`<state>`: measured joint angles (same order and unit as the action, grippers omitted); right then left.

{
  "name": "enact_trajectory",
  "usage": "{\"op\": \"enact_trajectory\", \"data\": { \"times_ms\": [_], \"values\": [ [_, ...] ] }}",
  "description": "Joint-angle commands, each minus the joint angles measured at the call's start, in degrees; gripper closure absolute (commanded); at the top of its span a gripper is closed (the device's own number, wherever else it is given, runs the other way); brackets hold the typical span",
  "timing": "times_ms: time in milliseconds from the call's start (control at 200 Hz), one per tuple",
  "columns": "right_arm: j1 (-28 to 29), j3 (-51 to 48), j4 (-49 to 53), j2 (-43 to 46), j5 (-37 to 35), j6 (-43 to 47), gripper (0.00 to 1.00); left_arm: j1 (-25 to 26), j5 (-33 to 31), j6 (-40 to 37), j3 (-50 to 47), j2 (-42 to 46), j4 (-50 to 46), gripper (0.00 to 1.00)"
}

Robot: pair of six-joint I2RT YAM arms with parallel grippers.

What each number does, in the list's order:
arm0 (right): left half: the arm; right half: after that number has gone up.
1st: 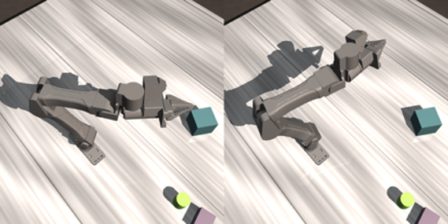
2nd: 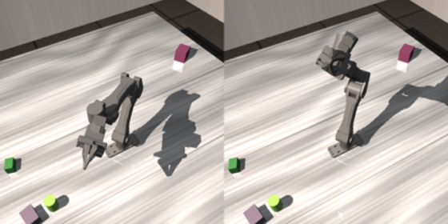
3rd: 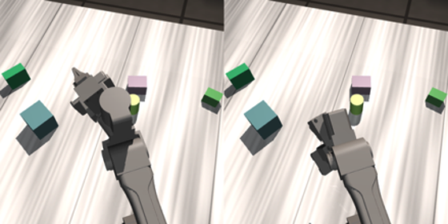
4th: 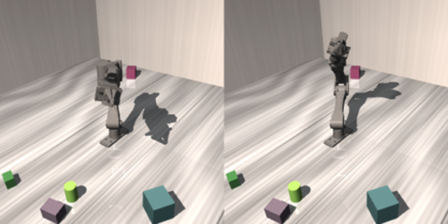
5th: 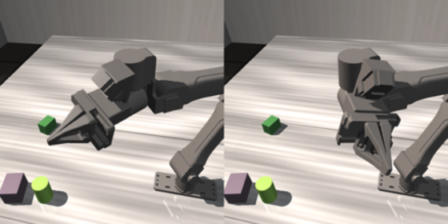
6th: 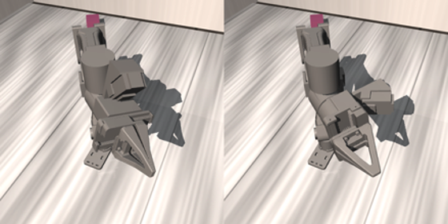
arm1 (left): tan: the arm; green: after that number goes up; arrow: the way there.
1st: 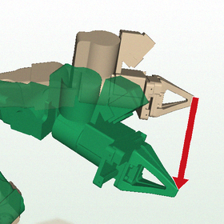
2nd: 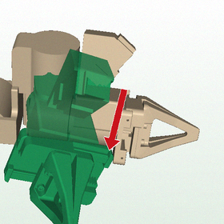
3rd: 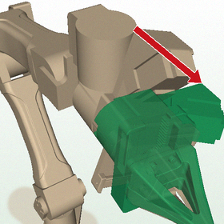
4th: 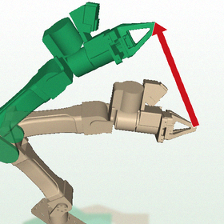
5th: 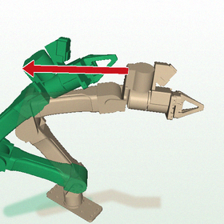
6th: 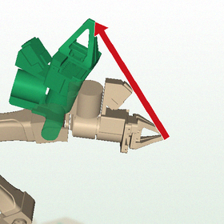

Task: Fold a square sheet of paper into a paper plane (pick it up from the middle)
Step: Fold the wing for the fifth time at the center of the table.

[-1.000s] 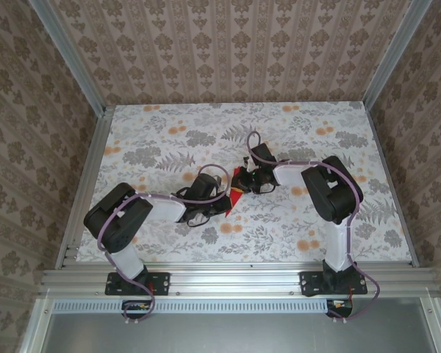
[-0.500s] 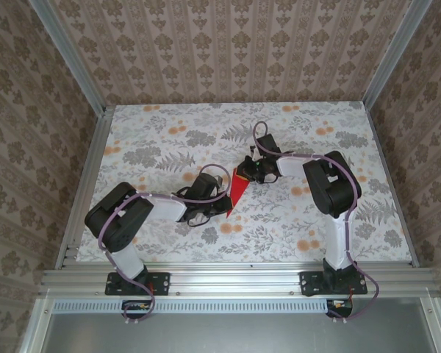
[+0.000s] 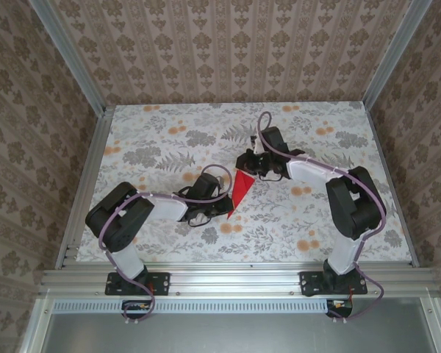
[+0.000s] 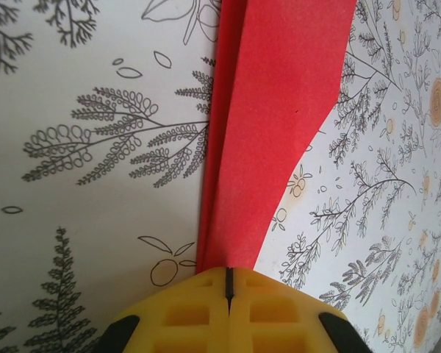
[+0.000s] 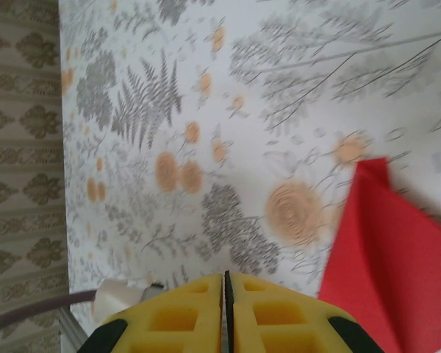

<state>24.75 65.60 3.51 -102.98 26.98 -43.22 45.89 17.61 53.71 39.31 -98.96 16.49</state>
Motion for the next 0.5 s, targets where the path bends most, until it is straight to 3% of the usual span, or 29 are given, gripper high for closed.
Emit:
{"op": "enact_trajectory", "data": {
  "times_ms": [0, 300, 495],
  "values": [
    [2.07, -2.85, 1.63, -2.25, -1.16, -0.71, 0.89, 1.22, 0.06, -1.77, -3.34, -4.68, -13.79, 1.0],
    [4.17, -0.92, -1.96, -11.08, 1.67, -3.47, 0.93, 1.22, 0.58, -1.76, -3.79, -4.61, -13.54, 1.0],
    [2.81, 0.88, -0.24, -13.79, -1.55, -1.23, 0.94, 1.2, 1.29, -2.1, -4.29, -4.32, -14.88, 1.0]
  ]
}}
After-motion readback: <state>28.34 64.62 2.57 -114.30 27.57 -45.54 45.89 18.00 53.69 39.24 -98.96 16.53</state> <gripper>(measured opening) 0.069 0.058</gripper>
